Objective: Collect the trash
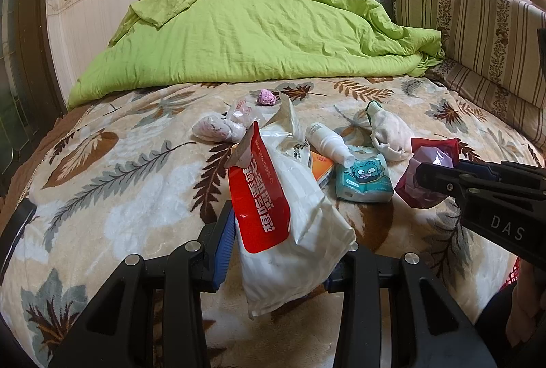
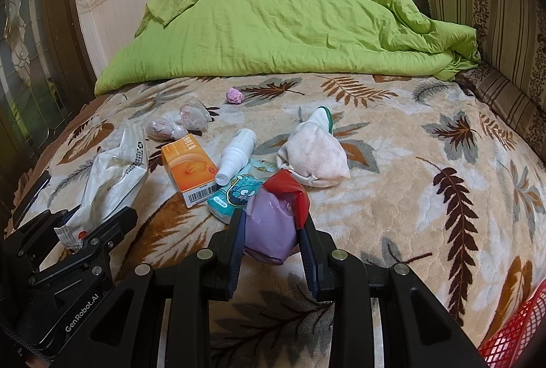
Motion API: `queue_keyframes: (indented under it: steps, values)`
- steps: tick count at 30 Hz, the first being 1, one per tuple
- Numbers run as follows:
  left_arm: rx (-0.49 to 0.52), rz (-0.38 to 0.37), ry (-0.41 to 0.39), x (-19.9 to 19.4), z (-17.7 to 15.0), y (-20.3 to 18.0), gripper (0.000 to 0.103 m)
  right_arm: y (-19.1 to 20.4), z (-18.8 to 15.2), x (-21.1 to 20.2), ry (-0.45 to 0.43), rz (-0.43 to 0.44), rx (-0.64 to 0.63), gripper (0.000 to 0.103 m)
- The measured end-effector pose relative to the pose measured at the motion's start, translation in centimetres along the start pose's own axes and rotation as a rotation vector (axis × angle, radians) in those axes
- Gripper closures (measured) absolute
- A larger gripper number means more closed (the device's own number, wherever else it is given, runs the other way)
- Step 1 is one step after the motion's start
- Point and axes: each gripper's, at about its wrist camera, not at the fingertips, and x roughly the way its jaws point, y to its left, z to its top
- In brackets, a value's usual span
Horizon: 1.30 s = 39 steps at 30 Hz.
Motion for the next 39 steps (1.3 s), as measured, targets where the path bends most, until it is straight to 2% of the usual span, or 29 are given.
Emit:
queue_keyframes:
  steps: [39]
  values:
    - [-0.001,-0.003,0.0,-0.02,-0.02,0.0,0.064,0.23,0.01,-0.23,-0.003,-0.014,-0.016,0.07]
